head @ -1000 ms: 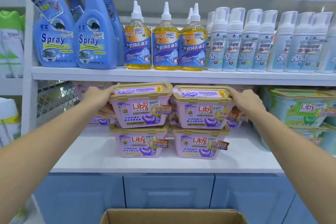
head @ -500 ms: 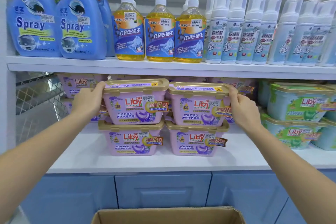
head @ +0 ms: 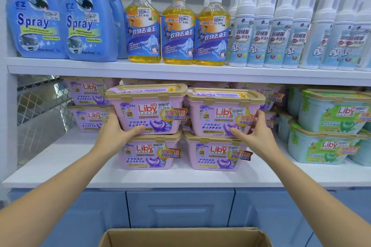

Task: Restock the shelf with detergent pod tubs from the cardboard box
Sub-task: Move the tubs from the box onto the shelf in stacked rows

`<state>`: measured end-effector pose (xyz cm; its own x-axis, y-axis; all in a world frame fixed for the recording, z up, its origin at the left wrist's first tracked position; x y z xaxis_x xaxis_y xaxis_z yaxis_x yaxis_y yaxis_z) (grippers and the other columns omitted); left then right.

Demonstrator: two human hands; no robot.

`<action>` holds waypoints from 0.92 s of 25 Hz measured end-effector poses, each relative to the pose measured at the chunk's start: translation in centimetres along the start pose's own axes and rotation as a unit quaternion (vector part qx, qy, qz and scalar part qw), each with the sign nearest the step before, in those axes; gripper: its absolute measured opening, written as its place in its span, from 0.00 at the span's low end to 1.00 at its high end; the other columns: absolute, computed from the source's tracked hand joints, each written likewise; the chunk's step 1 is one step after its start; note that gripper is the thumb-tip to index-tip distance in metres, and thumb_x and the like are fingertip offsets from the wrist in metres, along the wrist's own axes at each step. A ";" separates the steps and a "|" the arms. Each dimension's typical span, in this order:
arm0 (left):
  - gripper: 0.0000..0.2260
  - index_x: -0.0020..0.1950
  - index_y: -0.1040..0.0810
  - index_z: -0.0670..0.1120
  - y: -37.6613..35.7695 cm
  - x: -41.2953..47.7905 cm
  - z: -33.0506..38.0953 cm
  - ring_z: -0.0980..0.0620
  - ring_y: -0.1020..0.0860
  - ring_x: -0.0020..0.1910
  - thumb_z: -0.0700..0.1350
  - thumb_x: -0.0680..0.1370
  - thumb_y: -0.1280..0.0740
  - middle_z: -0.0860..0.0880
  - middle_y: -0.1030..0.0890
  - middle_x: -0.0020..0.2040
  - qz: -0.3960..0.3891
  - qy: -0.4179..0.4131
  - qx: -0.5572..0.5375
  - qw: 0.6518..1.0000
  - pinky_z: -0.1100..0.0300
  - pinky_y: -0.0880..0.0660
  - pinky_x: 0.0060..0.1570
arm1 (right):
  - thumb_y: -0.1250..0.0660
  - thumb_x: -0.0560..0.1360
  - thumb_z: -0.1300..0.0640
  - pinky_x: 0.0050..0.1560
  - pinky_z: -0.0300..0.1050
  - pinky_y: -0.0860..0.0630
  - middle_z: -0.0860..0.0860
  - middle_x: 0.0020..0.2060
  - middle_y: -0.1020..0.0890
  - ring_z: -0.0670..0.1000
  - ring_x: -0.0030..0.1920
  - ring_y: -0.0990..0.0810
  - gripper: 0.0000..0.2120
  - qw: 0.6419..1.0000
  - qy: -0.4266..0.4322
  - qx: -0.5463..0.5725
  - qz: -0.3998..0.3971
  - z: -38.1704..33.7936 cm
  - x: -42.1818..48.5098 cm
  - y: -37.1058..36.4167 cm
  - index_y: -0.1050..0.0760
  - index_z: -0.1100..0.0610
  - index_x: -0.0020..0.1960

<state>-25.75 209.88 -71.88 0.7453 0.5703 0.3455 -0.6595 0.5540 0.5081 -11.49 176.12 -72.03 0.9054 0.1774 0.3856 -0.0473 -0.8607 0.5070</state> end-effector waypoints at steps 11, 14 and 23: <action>0.26 0.64 0.39 0.52 0.7 0.5 -1.6 0.50 0.23 0.53 0.48 0.72 0.29 0.53 0.24 0.56 -0.021 -0.052 -0.038 0.998 0.49 0.26 0.57 | 0.28 0.68 0.47 0.60 0.54 0.26 0.50 0.61 0.22 0.52 0.60 0.23 0.38 0.999 0.031 0.004 0.015 0.4 -0.1 -0.8 0.44 0.54 0.70; 0.25 0.63 0.40 0.55 0.3 0.2 -1.8 0.58 0.21 0.49 0.46 0.73 0.30 0.56 0.23 0.54 -0.041 -0.040 -0.062 0.996 0.49 0.25 0.57 | 0.28 0.69 0.50 0.62 0.55 0.26 0.47 0.61 0.24 0.49 0.61 0.25 0.39 0.999 0.032 0.033 -0.020 0.7 -0.1 -1.1 0.46 0.53 0.72; 0.36 0.69 0.38 0.46 -4.2 -4.1 -7.9 0.46 0.25 0.62 0.46 0.66 0.24 0.47 0.24 0.63 0.001 0.076 -0.108 0.991 0.54 0.29 0.59 | 0.25 0.53 0.34 0.57 0.50 0.24 0.49 0.54 0.19 0.51 0.55 0.20 0.47 0.986 -0.090 0.119 -0.073 7.9 -3.9 -5.1 0.35 0.53 0.66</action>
<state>-26.79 210.02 -81.65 0.7318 0.6469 0.2143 -0.6782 0.6604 0.3223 -11.41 176.07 -82.20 0.9562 0.2396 0.1684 0.1707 -0.9232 0.3443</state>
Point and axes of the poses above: each hand's wrist, its own x-axis towards the middle knuckle, its own y-axis out of the back of the hand, z = x × y, the point moved 5 cm from there along x, towards the middle knuckle
